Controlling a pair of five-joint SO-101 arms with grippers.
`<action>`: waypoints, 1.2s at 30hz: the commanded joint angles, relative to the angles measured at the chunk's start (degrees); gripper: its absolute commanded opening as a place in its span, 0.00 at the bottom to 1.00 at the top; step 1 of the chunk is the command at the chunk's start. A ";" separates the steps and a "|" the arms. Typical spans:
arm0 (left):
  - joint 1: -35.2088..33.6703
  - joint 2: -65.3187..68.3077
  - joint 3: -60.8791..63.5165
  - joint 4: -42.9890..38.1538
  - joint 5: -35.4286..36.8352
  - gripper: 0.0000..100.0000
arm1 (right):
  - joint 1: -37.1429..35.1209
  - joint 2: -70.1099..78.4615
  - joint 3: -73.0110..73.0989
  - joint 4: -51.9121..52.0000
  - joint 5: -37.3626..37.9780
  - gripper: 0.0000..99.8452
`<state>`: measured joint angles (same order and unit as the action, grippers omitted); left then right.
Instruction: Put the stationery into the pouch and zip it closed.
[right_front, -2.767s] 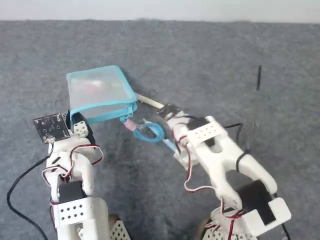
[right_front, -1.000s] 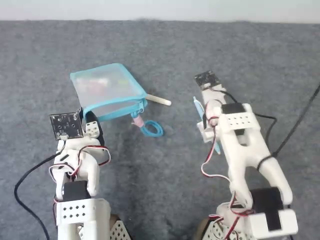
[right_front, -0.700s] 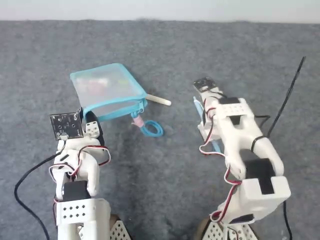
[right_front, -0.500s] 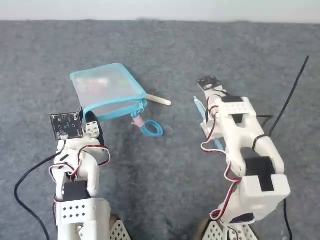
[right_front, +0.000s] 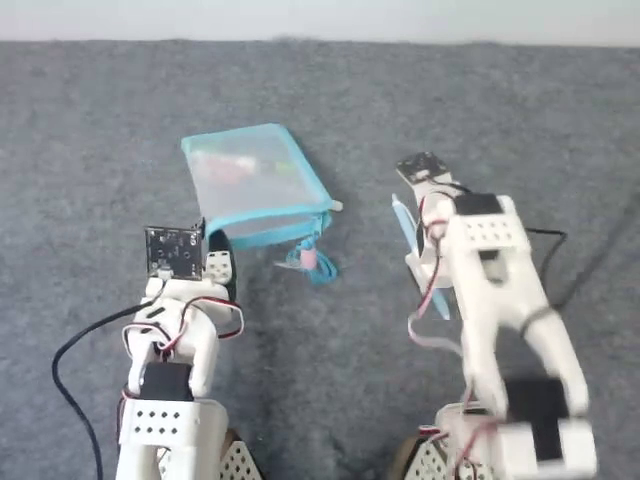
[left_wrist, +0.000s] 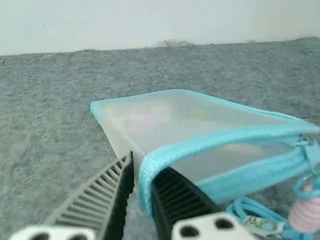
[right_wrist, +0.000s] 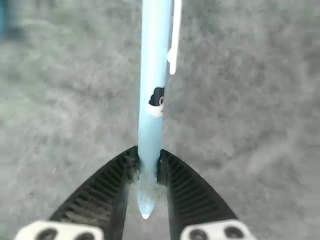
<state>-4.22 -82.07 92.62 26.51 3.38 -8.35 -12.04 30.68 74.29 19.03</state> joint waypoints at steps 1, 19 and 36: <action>1.05 0.00 0.13 -2.11 -0.62 0.01 | -4.18 -17.36 -0.35 7.96 4.75 0.01; 1.23 0.00 0.04 -2.20 -0.62 0.01 | -29.14 -21.93 -5.27 17.36 4.92 0.01; 1.41 0.00 0.22 -2.20 -0.70 0.01 | -29.05 14.99 -41.14 25.80 0.44 0.01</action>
<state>-3.78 -82.07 93.58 26.42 3.30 -36.92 -0.18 -1.93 97.23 20.26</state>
